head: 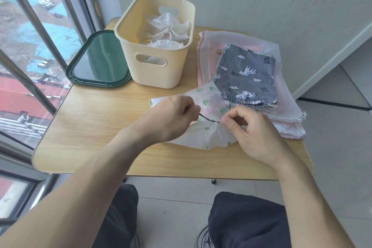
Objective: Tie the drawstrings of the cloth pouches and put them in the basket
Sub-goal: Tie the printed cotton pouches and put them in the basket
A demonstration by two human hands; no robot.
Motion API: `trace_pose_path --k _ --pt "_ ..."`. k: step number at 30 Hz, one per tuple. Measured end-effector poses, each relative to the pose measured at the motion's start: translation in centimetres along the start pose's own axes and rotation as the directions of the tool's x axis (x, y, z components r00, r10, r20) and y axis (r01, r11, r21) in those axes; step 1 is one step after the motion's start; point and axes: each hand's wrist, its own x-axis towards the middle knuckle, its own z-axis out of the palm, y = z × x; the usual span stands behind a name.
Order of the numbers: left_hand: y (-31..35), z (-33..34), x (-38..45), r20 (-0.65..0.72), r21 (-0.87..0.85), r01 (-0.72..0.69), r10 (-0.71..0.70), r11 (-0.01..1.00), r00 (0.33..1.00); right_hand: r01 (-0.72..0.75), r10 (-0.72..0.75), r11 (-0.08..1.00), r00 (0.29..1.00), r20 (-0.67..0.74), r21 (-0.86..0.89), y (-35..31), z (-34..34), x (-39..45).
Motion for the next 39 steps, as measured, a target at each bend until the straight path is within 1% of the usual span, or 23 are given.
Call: trace_pose_path --k 2,4,5,7,10,12,17,19,21,22,25,28,30,32,37,39 --pt "0.3 -0.1 0.0 0.078 -0.175 0.064 -0.051 0.983 0.996 0.011 -0.010 1.000 0.999 0.038 -0.022 -0.3 0.4 -0.1" --pt "0.4 -0.1 0.0 0.146 -0.380 0.131 -0.081 0.915 0.986 0.028 -0.025 0.999 0.997 0.068 -0.044 -0.6 0.7 -0.2" --pt "0.5 -0.1 0.1 0.159 -0.468 0.152 -0.086 0.871 0.984 0.035 -0.031 0.998 0.996 0.079 -0.047 -0.8 0.9 -0.2" --pt "0.5 0.0 0.2 0.155 -0.576 0.172 -0.100 0.799 0.983 0.048 -0.044 0.998 0.995 0.094 -0.042 -1.0 1.4 -0.2" --pt "0.7 0.2 0.1 0.181 -0.657 0.204 -0.111 0.726 0.977 0.057 -0.051 0.998 0.991 0.124 -0.042 -1.0 2.0 -0.4" --pt "0.9 0.3 0.1 0.203 -0.668 0.224 -0.115 0.709 0.972 0.056 -0.051 0.998 0.990 0.132 -0.035 -1.0 2.3 -0.5" --pt "0.8 0.8 0.4 0.224 -0.672 0.253 -0.135 0.696 0.965 0.035 -0.034 0.999 0.995 0.098 -0.014 -1.1 2.2 -0.5" --pt "0.6 1.1 0.5 0.217 -0.658 0.229 -0.111 0.718 0.970 0.018 -0.015 0.998 0.998 0.063 -0.054 -0.9 1.9 -0.4" --pt "0.4 1.2 0.5 0.188 -0.627 0.175 -0.071 0.759 0.980 0.009 -0.006 0.994 1.000 0.026 -0.108 -0.7 1.5 -0.4" --pt "0.4 1.2 0.4 0.177 -0.610 0.147 -0.047 0.778 0.983 -0.007 0.010 0.994 1.000 0.025 -0.108 -0.7 1.3 -0.4" --pt "0.3 1.3 0.3 0.177 -0.546 0.086 0.015 0.833 0.984 -0.096 0.098 0.995 0.990 0.103 -0.026 -0.9 1.1 -0.7" --pt "0.3 1.4 0.3 0.200 -0.504 0.096 0.008 0.858 0.980 -0.127 0.110 0.988 0.979 0.172 0.089 -1.1 1.2 -0.8" --pt "0.3 1.3 0.3 0.246 -0.518 0.149 -0.020 0.843 0.969 -0.141 0.109 0.973 0.979 0.171 0.184 -1.2 1.0 -0.7" --pt "0.4 1.0 0.3 0.288 -0.562 0.196 -0.032 0.803 0.957 -0.143 0.106 0.962 0.981 0.160 0.234 -1.4 0.8 -0.6" --pt "0.5 0.1 0.4 0.324 -0.700 0.252 -0.018 0.669 0.946 -0.120 0.088 0.971 0.983 0.160 0.208 -1.2 0.9 -0.6" --pt "0.4 -0.1 0.4 0.304 -0.713 0.253 -0.037 0.654 0.952 -0.121 0.087 0.971 0.983 0.164 0.208 -1.0 0.9 -0.6"
